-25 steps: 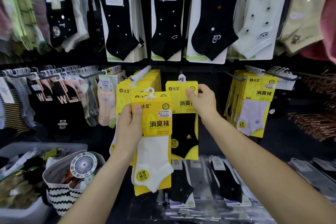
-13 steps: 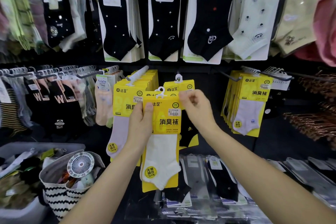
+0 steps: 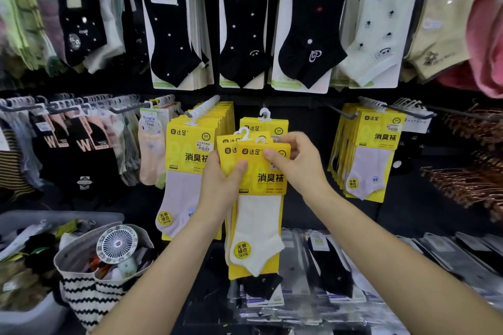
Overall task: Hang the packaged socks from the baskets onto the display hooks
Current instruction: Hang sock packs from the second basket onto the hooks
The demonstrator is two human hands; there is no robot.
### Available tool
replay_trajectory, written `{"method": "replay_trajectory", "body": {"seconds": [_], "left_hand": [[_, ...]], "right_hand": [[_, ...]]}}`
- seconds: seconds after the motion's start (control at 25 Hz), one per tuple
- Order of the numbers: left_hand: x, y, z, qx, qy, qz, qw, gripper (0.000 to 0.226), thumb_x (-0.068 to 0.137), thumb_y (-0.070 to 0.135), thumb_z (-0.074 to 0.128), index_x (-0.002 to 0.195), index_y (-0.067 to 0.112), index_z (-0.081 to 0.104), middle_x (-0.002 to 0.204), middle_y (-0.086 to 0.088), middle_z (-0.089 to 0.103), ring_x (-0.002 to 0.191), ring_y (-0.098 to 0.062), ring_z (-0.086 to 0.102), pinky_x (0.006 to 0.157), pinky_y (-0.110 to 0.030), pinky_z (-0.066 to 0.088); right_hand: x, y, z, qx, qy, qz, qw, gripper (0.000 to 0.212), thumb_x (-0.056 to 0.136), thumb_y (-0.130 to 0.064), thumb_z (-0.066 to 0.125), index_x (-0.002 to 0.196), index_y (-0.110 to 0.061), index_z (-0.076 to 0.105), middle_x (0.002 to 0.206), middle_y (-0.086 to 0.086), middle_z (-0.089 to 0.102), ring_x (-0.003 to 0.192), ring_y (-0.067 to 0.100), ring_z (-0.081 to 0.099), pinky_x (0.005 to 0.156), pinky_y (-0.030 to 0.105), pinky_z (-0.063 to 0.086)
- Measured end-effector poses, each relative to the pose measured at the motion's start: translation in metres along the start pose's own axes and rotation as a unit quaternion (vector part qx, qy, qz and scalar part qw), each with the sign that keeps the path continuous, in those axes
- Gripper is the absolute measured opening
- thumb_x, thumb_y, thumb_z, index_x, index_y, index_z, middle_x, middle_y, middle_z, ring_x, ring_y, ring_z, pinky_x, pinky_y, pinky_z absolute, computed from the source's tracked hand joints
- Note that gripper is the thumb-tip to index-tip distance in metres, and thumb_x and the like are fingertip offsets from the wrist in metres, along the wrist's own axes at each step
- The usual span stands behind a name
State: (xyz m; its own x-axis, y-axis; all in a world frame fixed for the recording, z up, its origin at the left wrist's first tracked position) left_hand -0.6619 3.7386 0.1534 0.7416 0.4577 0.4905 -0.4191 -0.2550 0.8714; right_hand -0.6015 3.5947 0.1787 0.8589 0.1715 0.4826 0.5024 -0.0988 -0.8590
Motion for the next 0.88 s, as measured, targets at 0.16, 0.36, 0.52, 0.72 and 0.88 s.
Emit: {"method": "replay_trajectory", "body": {"seconds": [0.16, 0.36, 0.52, 0.72, 0.88], "left_hand": [[0.001, -0.004, 0.003, 0.037, -0.012, -0.005, 0.999, 0.021, 0.087, 0.015, 0.063, 0.102, 0.023, 0.05, 0.091, 0.019, 0.056, 0.077, 0.011, 0.056, 0.058, -0.004, 0.045], [0.001, -0.009, 0.001, 0.026, -0.017, -0.004, 1.0, 0.011, 0.09, 0.02, 0.058, 0.099, 0.023, 0.052, 0.094, 0.015, 0.059, 0.083, 0.006, 0.056, 0.061, -0.007, 0.046], [-0.002, -0.01, -0.018, 0.008, 0.053, 0.019, 0.998, 0.008, 0.094, 0.017, 0.053, 0.102, 0.019, 0.052, 0.095, 0.012, 0.061, 0.089, -0.006, 0.059, 0.071, -0.02, 0.048], [-0.007, -0.003, -0.053, -0.013, 0.085, 0.066, 0.994, 0.024, 0.094, 0.017, 0.052, 0.103, 0.039, 0.056, 0.098, 0.013, 0.066, 0.091, -0.001, 0.064, 0.07, -0.017, 0.053], [-0.009, -0.004, -0.071, 0.002, 0.1, 0.062, 0.993, 0.022, 0.093, 0.019, 0.054, 0.095, 0.041, 0.058, 0.09, 0.023, 0.068, 0.085, 0.007, 0.064, 0.064, -0.009, 0.049]], "right_hand": [[0.009, -0.017, -0.004, -0.14, -0.031, -0.095, 0.985, 0.005, 0.084, -0.027, 0.066, 0.082, -0.029, 0.063, 0.1, -0.009, 0.05, 0.084, -0.003, 0.048, 0.071, 0.013, 0.037], [0.027, -0.025, -0.012, -0.114, -0.019, -0.063, 0.991, 0.017, 0.088, -0.021, 0.062, 0.072, -0.028, 0.06, 0.075, -0.012, 0.062, 0.075, 0.006, 0.058, 0.072, 0.028, 0.051], [0.048, -0.03, -0.014, -0.091, 0.029, -0.032, 0.995, 0.02, 0.087, -0.019, 0.063, 0.07, -0.03, 0.061, 0.072, -0.011, 0.065, 0.077, 0.01, 0.062, 0.076, 0.032, 0.054], [0.065, -0.036, 0.0, -0.115, 0.041, -0.05, 0.991, 0.018, 0.087, -0.02, 0.061, 0.072, -0.029, 0.061, 0.072, -0.012, 0.062, 0.071, 0.003, 0.059, 0.065, 0.019, 0.048], [0.067, -0.037, 0.01, -0.136, 0.042, -0.056, 0.988, 0.025, 0.086, -0.023, 0.063, 0.065, -0.035, 0.058, 0.067, -0.016, 0.059, 0.064, -0.001, 0.055, 0.057, 0.014, 0.039]]}}
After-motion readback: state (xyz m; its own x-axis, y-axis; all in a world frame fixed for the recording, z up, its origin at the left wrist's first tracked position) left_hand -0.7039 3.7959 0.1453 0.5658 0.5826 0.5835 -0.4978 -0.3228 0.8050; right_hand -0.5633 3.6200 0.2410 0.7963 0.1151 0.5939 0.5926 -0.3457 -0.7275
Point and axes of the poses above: each hand's wrist, its own x-axis towards the middle knuckle, its own z-axis out of the palm, y = z × x, the point moved 2 cm from there along x, towards the middle knuckle
